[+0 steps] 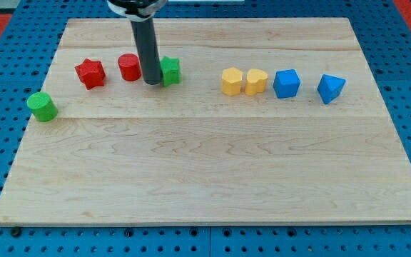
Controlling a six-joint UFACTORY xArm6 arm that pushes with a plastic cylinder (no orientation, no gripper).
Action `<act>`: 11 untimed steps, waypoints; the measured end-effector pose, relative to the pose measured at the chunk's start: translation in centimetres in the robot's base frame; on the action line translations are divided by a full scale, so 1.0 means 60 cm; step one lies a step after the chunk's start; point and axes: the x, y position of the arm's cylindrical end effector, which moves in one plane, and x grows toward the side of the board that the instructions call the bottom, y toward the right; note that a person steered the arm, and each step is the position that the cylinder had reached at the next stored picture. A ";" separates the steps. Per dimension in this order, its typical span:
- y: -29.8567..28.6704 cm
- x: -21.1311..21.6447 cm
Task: Keep red blocks and green blocks in a horizontal line with other blocks
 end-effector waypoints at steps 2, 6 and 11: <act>-0.003 -0.027; 0.066 -0.065; -0.079 -0.118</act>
